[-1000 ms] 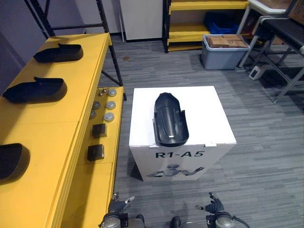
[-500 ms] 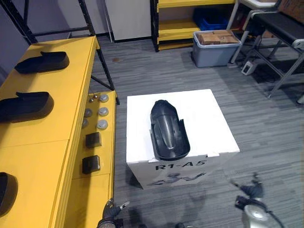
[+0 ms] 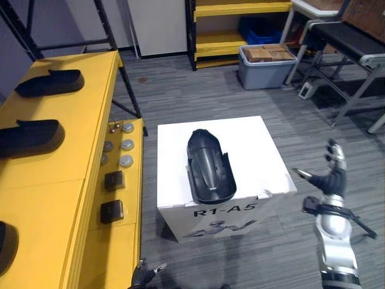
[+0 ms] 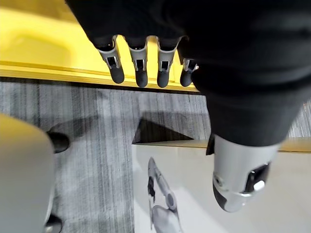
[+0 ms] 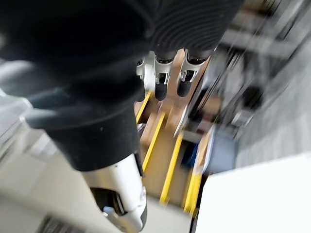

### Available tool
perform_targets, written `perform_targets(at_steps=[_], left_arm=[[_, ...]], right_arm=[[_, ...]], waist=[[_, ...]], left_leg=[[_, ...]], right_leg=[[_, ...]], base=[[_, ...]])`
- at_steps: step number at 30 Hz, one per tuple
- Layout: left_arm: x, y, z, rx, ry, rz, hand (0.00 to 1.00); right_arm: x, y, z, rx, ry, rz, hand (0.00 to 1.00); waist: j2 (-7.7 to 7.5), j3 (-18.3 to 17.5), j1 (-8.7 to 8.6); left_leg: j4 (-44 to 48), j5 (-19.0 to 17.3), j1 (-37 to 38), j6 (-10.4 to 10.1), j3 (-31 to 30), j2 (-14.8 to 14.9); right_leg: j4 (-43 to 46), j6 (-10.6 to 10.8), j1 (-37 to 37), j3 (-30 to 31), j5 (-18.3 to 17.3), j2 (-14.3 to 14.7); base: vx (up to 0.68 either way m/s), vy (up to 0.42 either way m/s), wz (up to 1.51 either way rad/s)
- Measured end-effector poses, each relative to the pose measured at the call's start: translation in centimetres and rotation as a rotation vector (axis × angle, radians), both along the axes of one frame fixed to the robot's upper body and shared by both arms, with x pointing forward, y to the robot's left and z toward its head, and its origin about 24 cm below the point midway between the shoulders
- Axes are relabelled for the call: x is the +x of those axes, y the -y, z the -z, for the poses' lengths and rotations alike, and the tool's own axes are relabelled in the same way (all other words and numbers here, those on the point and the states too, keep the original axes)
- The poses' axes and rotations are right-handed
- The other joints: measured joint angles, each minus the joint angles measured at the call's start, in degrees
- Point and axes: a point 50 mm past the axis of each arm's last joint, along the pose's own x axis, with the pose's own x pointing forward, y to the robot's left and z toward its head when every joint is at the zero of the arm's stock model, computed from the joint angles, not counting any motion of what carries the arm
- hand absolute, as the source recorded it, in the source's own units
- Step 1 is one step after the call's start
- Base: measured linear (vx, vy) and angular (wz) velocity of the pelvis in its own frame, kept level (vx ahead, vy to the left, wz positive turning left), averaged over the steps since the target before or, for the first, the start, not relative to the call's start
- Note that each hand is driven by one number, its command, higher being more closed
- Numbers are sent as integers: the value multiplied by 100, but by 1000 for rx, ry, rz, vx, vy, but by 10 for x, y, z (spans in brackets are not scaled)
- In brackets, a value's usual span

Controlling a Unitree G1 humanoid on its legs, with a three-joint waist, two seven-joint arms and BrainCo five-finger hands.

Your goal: Walk over and take plastic housings, then place them on the shelf

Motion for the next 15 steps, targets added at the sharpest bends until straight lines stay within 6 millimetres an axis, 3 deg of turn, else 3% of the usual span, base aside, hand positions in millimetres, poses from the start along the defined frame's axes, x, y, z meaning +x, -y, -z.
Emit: perform_targets(at_steps=[6,9,15], left_arm=[[6,0,-3,7,34,3,0],[6,0,-4,10,38,8,0],[9,2,-4,20,41,15,0]], right_arm=[[22,-41,29,61,-118,-120,0],[26,-58,45,69,-186,-147,0],[27,-63,84,-25,-388,-54,0]], waist=[[-35,12,249],[-66,32,258],[-98,53,300]], left_leg=[[-252,264,-76,41,-227,-66],[-338,345,-73,44,-287,-87],[-432,416,-65,42,-370,-91]], right_leg=[[-274,21,23,-174,227,-41],[-389,38,66,-243,309,-46],[-409,36,67,-317,316,-47]], base=[[-125,22,20],[-75,10,10],[-13,1,7]])
